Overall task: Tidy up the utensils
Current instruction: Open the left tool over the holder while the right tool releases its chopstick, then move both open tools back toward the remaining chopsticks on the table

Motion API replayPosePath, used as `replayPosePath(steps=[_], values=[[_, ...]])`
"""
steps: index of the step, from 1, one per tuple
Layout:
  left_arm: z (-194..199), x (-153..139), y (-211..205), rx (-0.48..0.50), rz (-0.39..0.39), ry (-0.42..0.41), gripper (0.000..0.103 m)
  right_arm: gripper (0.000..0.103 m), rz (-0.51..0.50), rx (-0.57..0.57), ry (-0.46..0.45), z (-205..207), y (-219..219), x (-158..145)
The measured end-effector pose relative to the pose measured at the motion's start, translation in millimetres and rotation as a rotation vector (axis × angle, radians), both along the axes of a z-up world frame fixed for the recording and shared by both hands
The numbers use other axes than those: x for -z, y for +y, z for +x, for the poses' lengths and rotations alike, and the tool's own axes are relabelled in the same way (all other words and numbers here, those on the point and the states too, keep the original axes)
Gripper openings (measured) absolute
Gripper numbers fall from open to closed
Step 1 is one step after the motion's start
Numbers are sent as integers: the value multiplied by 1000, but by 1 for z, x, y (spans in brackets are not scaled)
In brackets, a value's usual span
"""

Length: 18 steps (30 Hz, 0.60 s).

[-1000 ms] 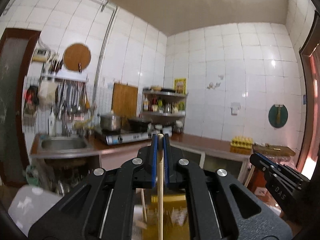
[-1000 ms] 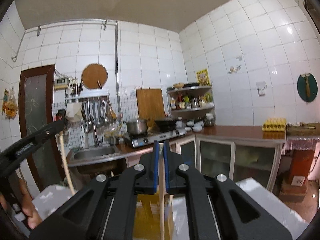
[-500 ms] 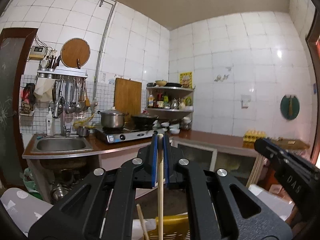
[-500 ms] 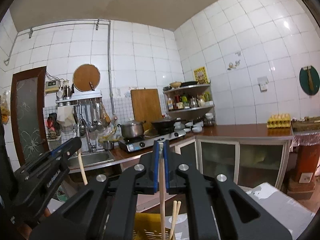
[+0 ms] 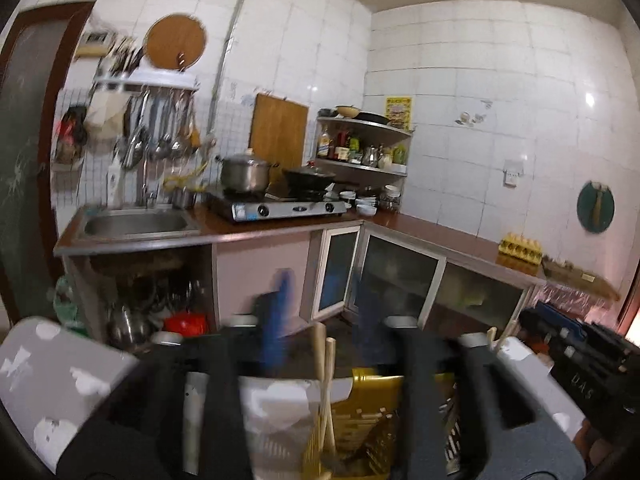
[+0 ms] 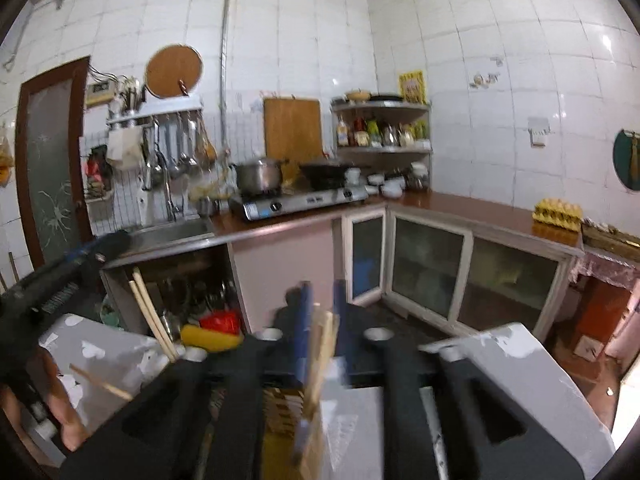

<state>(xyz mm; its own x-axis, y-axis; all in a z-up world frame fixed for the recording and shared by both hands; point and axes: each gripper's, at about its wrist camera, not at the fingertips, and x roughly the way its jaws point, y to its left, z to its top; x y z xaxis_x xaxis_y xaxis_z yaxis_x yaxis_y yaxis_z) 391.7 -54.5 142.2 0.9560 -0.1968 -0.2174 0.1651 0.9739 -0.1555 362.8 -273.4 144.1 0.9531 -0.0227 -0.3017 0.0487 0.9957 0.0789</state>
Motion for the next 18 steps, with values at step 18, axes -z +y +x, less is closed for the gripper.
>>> replayPosePath(steps=[18], values=[[-131, -7, 58, -132, 103, 37, 98, 71, 4, 88, 231, -100, -12, 69]])
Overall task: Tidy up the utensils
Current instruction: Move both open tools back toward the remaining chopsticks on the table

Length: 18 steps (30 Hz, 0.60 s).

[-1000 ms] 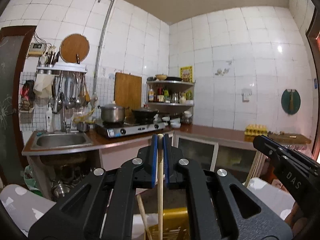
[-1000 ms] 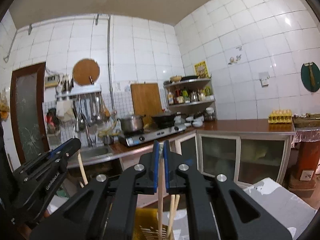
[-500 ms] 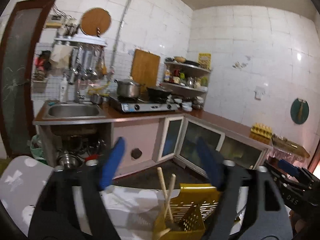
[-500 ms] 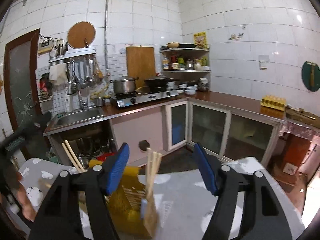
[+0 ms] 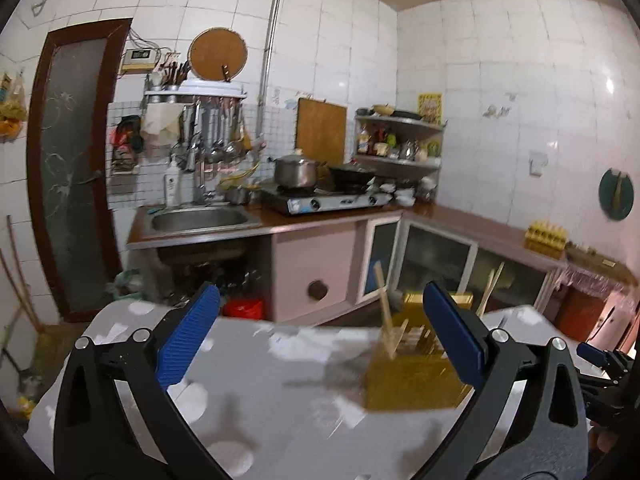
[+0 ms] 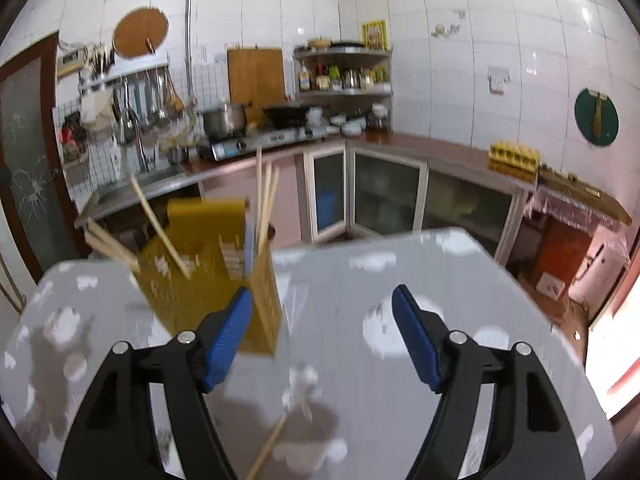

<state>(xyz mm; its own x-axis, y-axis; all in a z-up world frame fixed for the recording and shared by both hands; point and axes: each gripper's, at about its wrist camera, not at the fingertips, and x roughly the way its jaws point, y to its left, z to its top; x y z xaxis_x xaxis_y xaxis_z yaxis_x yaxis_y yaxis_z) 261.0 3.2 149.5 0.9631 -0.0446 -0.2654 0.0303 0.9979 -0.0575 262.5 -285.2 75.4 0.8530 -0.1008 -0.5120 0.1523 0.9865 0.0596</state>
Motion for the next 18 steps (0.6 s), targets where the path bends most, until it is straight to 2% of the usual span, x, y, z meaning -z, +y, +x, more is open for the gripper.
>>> replayPosePath(steps=[8, 12, 16, 18], values=[[-5, 72, 3, -19, 85, 160, 98, 71, 2, 8, 154, -1, 23, 72], [-1, 114, 2, -11, 126, 264, 98, 71, 13, 20, 222, 4, 28, 96], [2, 141, 3, -9, 113, 353, 98, 70, 41, 49, 284, 14, 31, 109], [4, 152, 4, 4, 90, 409, 98, 64, 52, 57, 309, 18, 34, 113]])
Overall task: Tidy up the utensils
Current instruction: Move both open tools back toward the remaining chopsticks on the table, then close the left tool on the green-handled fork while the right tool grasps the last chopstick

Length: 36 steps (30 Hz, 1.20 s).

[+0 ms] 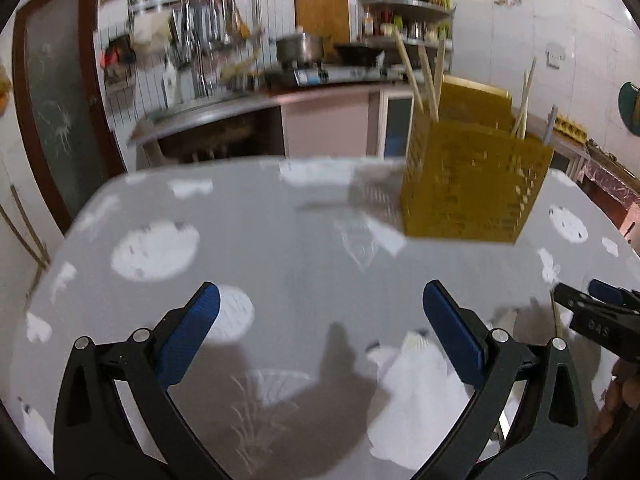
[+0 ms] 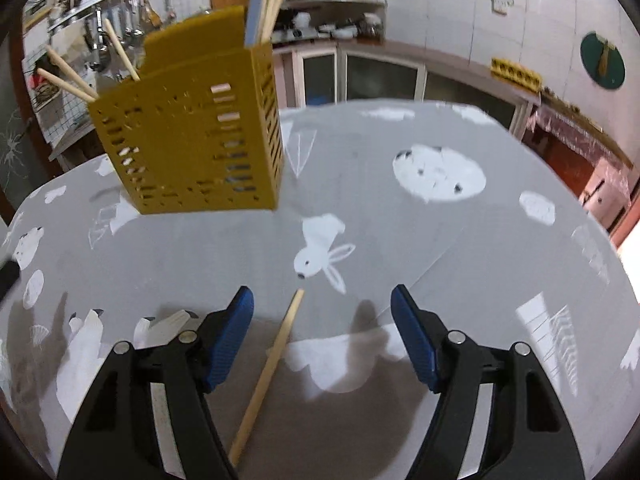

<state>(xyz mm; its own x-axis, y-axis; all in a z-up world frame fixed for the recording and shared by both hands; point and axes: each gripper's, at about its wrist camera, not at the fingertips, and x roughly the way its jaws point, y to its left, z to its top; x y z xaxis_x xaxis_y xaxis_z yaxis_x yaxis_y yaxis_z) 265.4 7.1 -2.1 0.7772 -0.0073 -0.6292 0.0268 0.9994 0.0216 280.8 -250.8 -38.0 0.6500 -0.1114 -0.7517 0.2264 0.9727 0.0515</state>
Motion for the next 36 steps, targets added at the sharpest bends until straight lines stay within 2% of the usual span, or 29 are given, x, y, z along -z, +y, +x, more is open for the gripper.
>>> replayPosePath(steps=[2, 4, 6, 8, 10, 14, 25, 27, 28, 32, 34, 36], values=[[1, 6, -2, -1, -9, 33, 98, 48, 8, 7, 38, 7, 3, 6], [1, 11, -4, -4, -16, 64, 98, 42, 13, 21, 74, 13, 6, 13], [0, 17, -9, -4, -30, 98, 98, 35, 1, 27, 62, 15, 10, 13], [0, 20, -14, 7, -45, 135, 98, 16, 15, 16, 54, 17, 10, 13], [-1, 24, -21, 9, -51, 157, 98, 10, 33, -11, 50, 16, 8, 12], [-1, 29, -33, 15, -65, 208, 98, 6, 45, -46, 43, 9, -2, 11], [-1, 50, -79, 75, -101, 317, 96, 6, 45, -90, 61, -21, -41, 7], [1, 52, -85, 82, -102, 334, 90, 6, 59, -87, 60, -22, -47, 9], [1, 52, -88, 83, -97, 339, 81, 6, 71, -86, 59, -22, -49, 10], [4, 51, -93, 74, -75, 361, 63, 6, 85, -86, 51, -22, -52, 11], [6, 49, -93, 81, -96, 375, 49, 6, 83, -88, 49, -21, -51, 11], [9, 48, -94, 90, -113, 396, 41, 6, 88, -87, 48, -21, -51, 11]])
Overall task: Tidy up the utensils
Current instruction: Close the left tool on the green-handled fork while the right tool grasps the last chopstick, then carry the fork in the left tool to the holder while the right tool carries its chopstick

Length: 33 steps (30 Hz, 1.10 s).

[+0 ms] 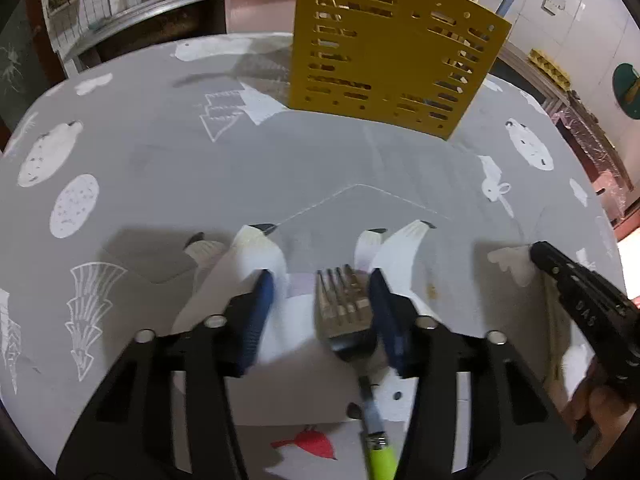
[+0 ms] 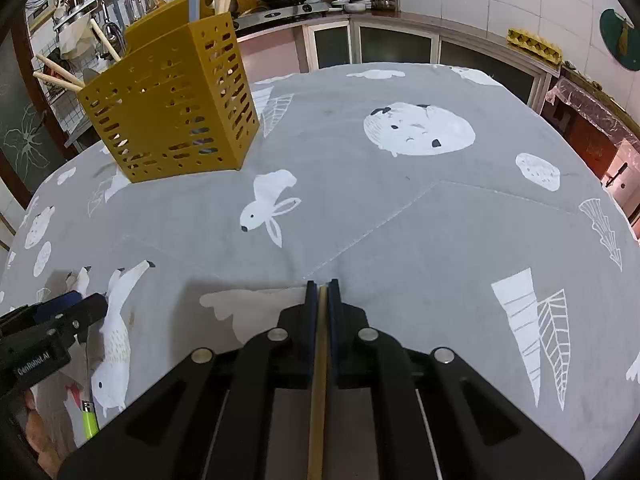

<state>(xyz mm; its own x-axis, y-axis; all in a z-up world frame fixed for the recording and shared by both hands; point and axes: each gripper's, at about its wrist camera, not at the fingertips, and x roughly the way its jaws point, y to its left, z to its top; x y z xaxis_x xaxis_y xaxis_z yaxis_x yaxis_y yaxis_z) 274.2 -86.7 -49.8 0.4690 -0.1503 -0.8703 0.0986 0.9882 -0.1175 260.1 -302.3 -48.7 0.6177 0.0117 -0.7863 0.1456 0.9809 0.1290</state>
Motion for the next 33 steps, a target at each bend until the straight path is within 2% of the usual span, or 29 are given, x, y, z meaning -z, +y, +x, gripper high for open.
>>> replayPosePath(steps=[4, 7, 13, 21, 25, 33], values=[[3, -1, -7, 32, 9, 32, 25, 6, 6, 3, -5, -1, -2, 0], [5, -2, -12, 47, 23, 43, 24, 6, 6, 11, -12, -3, -4, -2], [3, -5, -13, 61, -16, 20, 22, 6, 15, 28, -41, -8, -8, -7], [-11, -40, 0, 42, -62, -116, 21, 6, 28, 29, -123, -19, -6, -27], [-23, -61, 10, 37, -64, -204, 20, 6, -8, 15, -171, -25, 1, -41], [-31, -82, 28, 29, -83, -249, 20, 7, -25, -9, -110, -11, -4, -31]])
